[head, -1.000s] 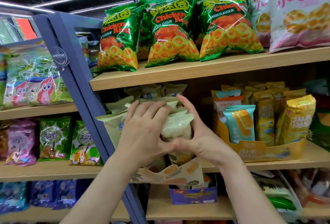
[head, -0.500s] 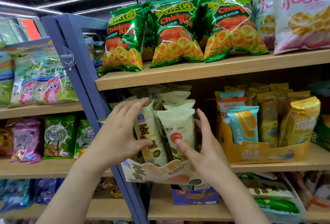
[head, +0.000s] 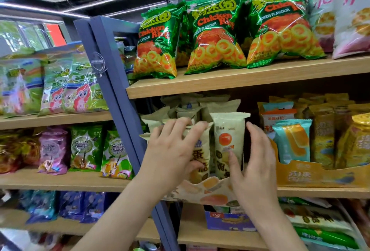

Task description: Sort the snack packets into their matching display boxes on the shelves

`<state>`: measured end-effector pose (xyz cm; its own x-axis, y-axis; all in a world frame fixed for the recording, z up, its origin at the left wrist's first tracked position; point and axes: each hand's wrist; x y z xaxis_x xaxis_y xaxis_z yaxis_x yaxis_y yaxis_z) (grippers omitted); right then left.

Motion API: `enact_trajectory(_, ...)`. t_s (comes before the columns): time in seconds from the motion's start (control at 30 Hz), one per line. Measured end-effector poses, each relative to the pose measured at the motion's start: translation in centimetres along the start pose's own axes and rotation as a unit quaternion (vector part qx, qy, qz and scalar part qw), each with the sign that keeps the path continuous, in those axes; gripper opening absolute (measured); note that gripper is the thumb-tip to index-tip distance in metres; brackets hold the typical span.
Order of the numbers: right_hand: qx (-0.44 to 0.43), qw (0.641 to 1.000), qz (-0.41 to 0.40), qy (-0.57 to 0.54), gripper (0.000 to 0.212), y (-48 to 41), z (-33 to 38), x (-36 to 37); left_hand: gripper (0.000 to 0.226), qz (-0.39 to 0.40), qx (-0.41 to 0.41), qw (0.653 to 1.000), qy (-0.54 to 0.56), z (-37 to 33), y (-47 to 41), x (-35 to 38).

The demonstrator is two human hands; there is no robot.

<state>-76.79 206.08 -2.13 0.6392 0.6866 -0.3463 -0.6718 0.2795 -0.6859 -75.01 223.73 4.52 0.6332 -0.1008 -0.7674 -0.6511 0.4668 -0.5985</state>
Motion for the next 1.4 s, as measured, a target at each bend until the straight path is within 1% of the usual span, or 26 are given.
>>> enact_trajectory(0.03,-0.036,0.999,-0.013,0.015,0.060,0.2,0.8,-0.3,0.100,0.017,-0.006,1.000,0.016,0.3,0.1,-0.2)
enact_trajectory(0.07,-0.073,0.997,-0.002,0.012,0.062,0.3,1.7,-0.6,0.095,0.031,-0.006,0.998,0.048,0.6,0.2,-0.5)
enact_trajectory(0.13,-0.111,0.991,0.076,-0.024,0.073,0.2,3.7,-0.8,0.078,0.047,-0.005,0.983,0.176,1.0,0.7,-1.3)
enact_trajectory(0.2,-0.117,0.984,0.135,-0.025,0.081,-0.4,4.7,-0.2,0.063,0.038,-0.015,0.949,0.314,1.5,0.8,-2.4)
enact_trajectory(0.27,-0.114,0.980,0.163,0.013,0.086,-1.1,4.8,0.5,0.058,-0.012,-0.071,0.915,0.396,2.7,0.7,-3.3)
enact_trajectory(0.3,-0.110,0.978,0.173,0.022,0.085,-1.3,4.7,0.8,0.059,-0.030,-0.104,0.912,0.395,3.5,0.6,-3.6)
enact_trajectory(0.33,-0.105,0.978,0.178,0.018,0.082,-1.5,4.4,1.0,0.061,-0.037,-0.123,0.923,0.364,4.2,0.4,-3.8)
enact_trajectory(0.37,-0.099,0.979,0.178,0.008,0.077,-1.6,4.1,1.1,0.064,-0.020,-0.131,0.941,0.311,4.7,0.2,-4.0)
enact_trajectory(0.4,-0.093,0.980,0.177,-0.002,0.072,-1.7,3.9,1.2,0.068,0.023,-0.135,0.958,0.254,5.0,0.0,-3.9)
enact_trajectory(0.43,-0.088,0.981,0.173,-0.008,0.068,-1.8,3.7,1.3,0.073,0.082,-0.142,0.966,0.197,5.2,-0.2,-3.7)
enact_trajectory(0.47,-0.085,0.982,0.166,-0.012,0.066,-1.8,3.5,1.4,0.079,0.140,-0.148,0.969,0.143,5.4,-0.5,-3.3)
enact_trajectory(0.5,-0.081,0.984,0.157,-0.016,0.065,-1.8,3.2,1.5,0.085,0.182,-0.148,0.968,0.090,5.5,-0.9,-2.9)
enact_trajectory(0.53,-0.074,0.986,0.149,-0.022,0.065,-1.8,3.0,1.6,0.088,0.200,-0.142,0.968,0.047,5.6,-1.3,-2.5)
enact_trajectory(0.57,-0.065,0.987,0.143,-0.029,0.065,-1.8,2.6,1.7,0.089,0.199,-0.137,0.970,0.021,5.8,-1.7,-2.2)
enact_trajectory(0.63,-0.050,0.988,0.141,-0.042,0.065,-2.1,2.0,1.7,0.089,0.174,-0.136,0.975,0.021,6.1,-2.2,-1.9)
enact_trajectory(0.73,-0.032,0.986,0.155,-0.053,0.064,-3.3,0.9,1.6,0.086,0.147,-0.126,0.976,0.103,6.2,-2.1,-2.3)
enact_trajectory(0.87,-0.001,0.979,0.190,-0.075,0.065,-6.0,-0.6,1.9,0.065,0.104,-0.045,0.983,0.145,5.0,0.2,-3.9)
enact_trajectory(0.93,0.004,0.971,0.210,-0.113,0.063,-6.7,-0.8,1.8,0.062,0.067,-0.010,0.983,0.168,3.1,1.8,-3.5)
enact_trajectory(1.0,0.001,0.961,0.227,-0.157,0.064,-7.0,-0.7,1.5,0.064,0.020,0.005,0.980,0.200,1.1,3.0,-2.0)
enact_trajectory(1.07,-0.014,0.954,0.233,-0.186,0.068,-6.7,-0.5,1.1,0.060,-0.020,-0.010,0.971,0.238,-0.1,3.2,-0.2)
enact_trajectory(1.1,-0.021,0.952,0.232,-0.199,0.068,-6.4,-0.3,1.0,0.054,-0.047,-0.028,0.965,0.255,-0.2,3.1,0.5)
enact_trajectory(1.17,-0.021,0.950,0.216,-0.223,0.065,-5.7,0.0,1.1,0.038,-0.103,-0.085,0.946,0.295,-0.1,2.4,1.3)
enact_trajectory(1.2,-0.015,0.951,0.205,-0.232,0.063,-5.3,0.1,1.2,0.034,-0.121,-0.115,0.936,0.311,0.2,2.1,1.6)
enact_trajectory(1.3,-0.004,0.955,0.187,-0.230,0.060,-4.4,0.2,1.3,0.034,-0.156,-0.176,0.914,0.329,1.6,1.2,2.1)
enact_trajectory(1.4,-0.006,0.961,0.199,-0.190,0.062,-3.9,0.2,1.2,0.038,-0.184,-0.232,0.909,0.293,3.6,0.4,2.7)
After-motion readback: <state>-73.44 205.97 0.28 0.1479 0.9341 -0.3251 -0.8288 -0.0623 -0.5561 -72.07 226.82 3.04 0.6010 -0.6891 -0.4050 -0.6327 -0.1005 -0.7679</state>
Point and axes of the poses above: each hand's wrist, its own y-axis away from the middle knuckle, its own x-axis out of the palm, z = x × y, and after that the axes turned 5 degrees about y, right-handed
